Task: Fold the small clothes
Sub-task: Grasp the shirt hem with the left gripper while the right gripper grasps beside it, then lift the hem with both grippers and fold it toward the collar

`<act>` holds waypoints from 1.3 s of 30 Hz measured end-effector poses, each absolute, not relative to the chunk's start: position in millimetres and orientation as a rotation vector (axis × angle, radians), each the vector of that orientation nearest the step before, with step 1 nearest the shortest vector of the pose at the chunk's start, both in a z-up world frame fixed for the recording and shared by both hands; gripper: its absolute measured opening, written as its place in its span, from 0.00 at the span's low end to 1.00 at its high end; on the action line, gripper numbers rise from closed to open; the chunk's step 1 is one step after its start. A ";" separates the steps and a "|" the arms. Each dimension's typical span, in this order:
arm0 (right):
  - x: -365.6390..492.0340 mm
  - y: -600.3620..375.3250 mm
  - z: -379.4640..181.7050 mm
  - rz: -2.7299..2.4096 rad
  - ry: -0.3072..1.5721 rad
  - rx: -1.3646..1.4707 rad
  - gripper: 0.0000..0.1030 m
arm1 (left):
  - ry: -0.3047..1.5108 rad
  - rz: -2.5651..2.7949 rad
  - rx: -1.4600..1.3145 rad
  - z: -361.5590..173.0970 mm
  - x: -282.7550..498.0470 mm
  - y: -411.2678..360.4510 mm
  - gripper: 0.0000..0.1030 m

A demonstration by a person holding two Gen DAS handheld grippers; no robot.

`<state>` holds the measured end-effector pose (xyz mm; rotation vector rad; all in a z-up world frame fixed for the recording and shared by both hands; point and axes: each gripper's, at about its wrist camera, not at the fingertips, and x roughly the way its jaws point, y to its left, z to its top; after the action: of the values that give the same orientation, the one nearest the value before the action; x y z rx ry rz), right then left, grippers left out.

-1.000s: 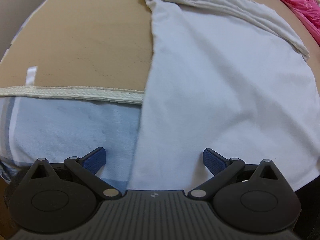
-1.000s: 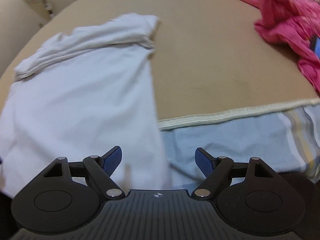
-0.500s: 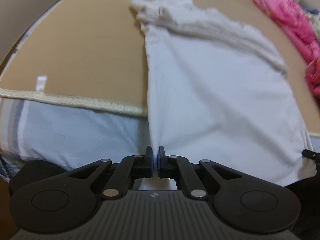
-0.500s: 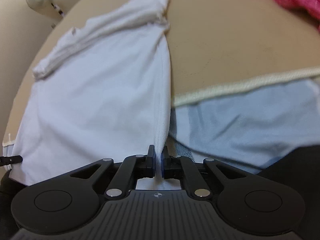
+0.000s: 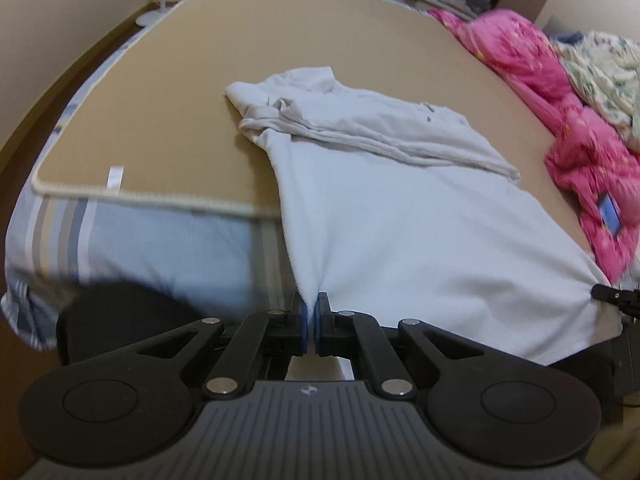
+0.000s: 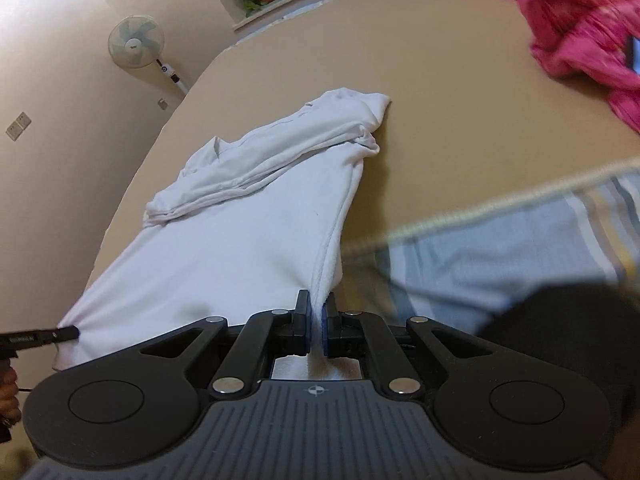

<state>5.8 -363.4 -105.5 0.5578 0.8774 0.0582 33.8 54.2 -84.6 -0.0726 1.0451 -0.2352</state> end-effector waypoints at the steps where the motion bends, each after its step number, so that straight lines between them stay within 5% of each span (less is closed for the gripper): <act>1: -5.4 -365.8 -106.7 0.051 0.886 0.572 0.04 | 1.058 -0.239 -0.070 -85.8 23.9 54.2 0.03; 16: 6.4 -370.2 -126.6 -0.004 1.013 0.607 0.04 | 1.205 -0.171 -0.088 -118.6 38.1 69.4 0.03; 28: 198.5 -402.4 -85.8 -0.010 0.994 0.598 0.04 | 1.173 -0.157 -0.054 -63.0 251.9 47.2 0.06; 30: 257.4 -416.9 -92.1 -0.095 1.007 0.643 0.08 | 1.144 -0.096 -0.137 -64.4 315.5 48.7 0.21; 31: 285.7 -423.5 -96.9 -0.147 1.012 0.648 0.18 | 1.119 -0.053 -0.139 -65.9 340.8 49.3 0.52; 32: 307.8 -429.9 -100.9 -0.193 1.012 0.643 0.45 | 1.114 0.048 -0.099 -68.9 367.5 49.4 0.66; 33: 321.0 -436.6 -103.1 -0.220 0.991 0.659 0.58 | 1.105 0.137 -0.083 -71.0 383.0 52.3 0.77; 34: 326.3 -441.9 -103.5 -0.231 0.958 0.678 0.66 | 1.086 0.172 -0.088 -72.1 391.3 55.6 0.77; 39: 305.4 -450.9 -107.5 -0.150 0.822 0.638 0.65 | 1.054 0.058 -0.210 -87.9 386.0 75.3 0.78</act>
<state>305.4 -450.9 -107.5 0.6380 0.8217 -0.1502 386.0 75.3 -87.9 -0.2103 1.0536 0.0584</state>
